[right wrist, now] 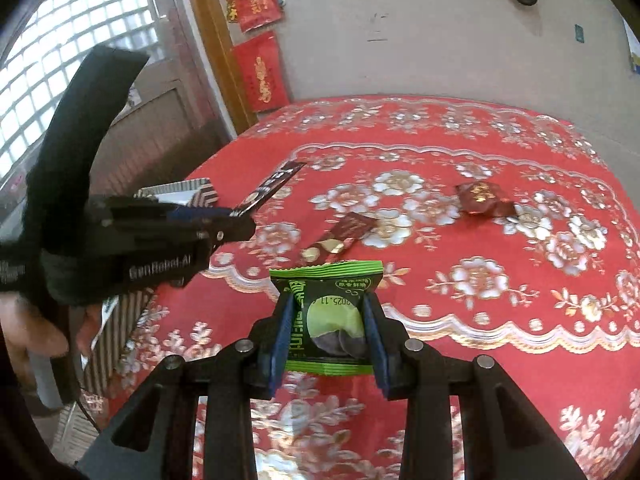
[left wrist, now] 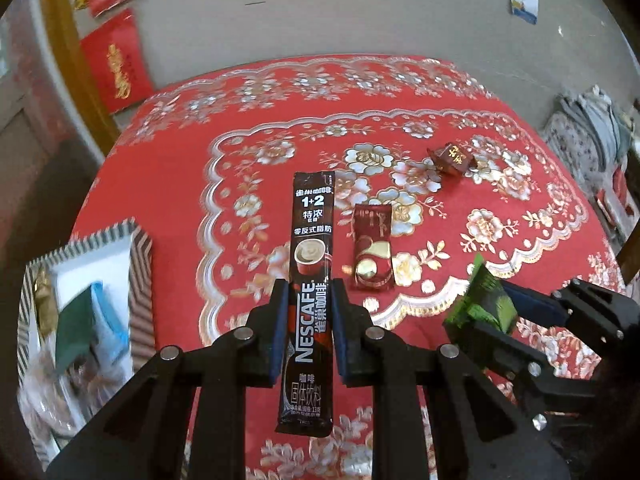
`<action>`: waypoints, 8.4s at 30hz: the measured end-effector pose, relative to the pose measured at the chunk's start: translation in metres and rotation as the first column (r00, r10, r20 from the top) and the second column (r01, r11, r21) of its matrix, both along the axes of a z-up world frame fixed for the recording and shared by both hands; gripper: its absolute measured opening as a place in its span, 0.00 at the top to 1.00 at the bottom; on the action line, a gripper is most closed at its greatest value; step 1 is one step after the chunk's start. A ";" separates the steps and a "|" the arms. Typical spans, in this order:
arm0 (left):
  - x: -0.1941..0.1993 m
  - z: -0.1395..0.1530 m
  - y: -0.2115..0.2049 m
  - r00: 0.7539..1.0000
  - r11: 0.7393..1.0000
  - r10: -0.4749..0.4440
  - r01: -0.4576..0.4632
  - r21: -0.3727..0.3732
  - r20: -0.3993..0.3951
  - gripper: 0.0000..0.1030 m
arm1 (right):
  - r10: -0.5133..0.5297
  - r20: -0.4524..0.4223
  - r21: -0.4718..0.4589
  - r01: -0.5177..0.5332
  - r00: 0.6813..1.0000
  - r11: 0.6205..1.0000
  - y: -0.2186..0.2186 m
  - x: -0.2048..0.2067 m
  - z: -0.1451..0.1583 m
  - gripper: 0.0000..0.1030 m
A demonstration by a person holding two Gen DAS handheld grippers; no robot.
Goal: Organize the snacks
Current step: 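Grasp the Nescafe coffee stick with the left tool while the right tool grasps the green snack packet, then carry the Nescafe stick and green packet into the white box while opening both tools, then move both tools back over the two red chocolate packets on the tablecloth, then grasp the red Golden Crown bar with the left tool while the right tool grasps the red-gold candy packet, then carry both red packets into the white box while opening both tools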
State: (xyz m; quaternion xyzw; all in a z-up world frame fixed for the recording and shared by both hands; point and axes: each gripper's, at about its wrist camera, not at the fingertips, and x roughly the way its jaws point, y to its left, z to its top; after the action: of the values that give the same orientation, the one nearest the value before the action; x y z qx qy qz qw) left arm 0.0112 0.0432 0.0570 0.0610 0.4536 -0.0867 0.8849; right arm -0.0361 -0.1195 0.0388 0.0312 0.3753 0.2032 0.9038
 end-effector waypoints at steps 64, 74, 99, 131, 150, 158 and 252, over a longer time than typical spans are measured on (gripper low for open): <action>-0.151 -0.015 0.225 0.887 0.894 0.448 -0.440 -0.090 0.114 0.83 | 0.422 0.016 -0.069 -0.420 0.906 0.905 0.254 -0.037 0.018 0.66; -0.145 -0.031 0.229 0.883 0.887 0.461 -0.455 -0.085 0.087 0.83 | 0.431 -0.046 -0.062 -0.433 0.901 0.899 0.270 -0.037 -0.007 0.66; -0.136 0.003 0.191 0.884 0.901 0.434 -0.429 -0.069 0.173 0.37 | 0.335 0.025 0.027 -0.335 0.942 0.942 0.206 -0.040 0.025 0.51; 0.038 -0.021 -0.034 0.984 0.992 -0.014 -0.009 -0.128 -0.180 0.37 | -0.166 -0.030 -0.025 0.165 0.986 0.986 -0.070 0.023 0.013 0.37; 0.067 -0.047 -0.061 0.978 0.999 -0.015 0.006 -0.044 -0.206 0.36 | -0.329 -0.253 0.013 0.343 0.910 0.939 -0.088 0.167 -0.028 0.33; 0.070 -0.045 -0.056 0.976 0.995 -0.013 -0.009 -0.097 -0.217 0.33 | -0.355 -0.230 -0.103 0.340 0.906 0.935 -0.078 0.205 -0.033 0.33; -0.138 -0.016 0.223 0.877 0.877 0.477 -0.470 -0.102 0.060 0.79 | 0.357 -0.037 -0.128 -0.358 0.934 0.925 0.267 -0.014 0.011 0.66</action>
State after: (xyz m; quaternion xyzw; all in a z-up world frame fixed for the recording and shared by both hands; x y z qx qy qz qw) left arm -0.1267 0.2660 0.0413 -0.0855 0.4134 0.1162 0.8991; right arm -0.0502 0.1479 0.0498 -0.0965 0.3931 0.3388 0.8493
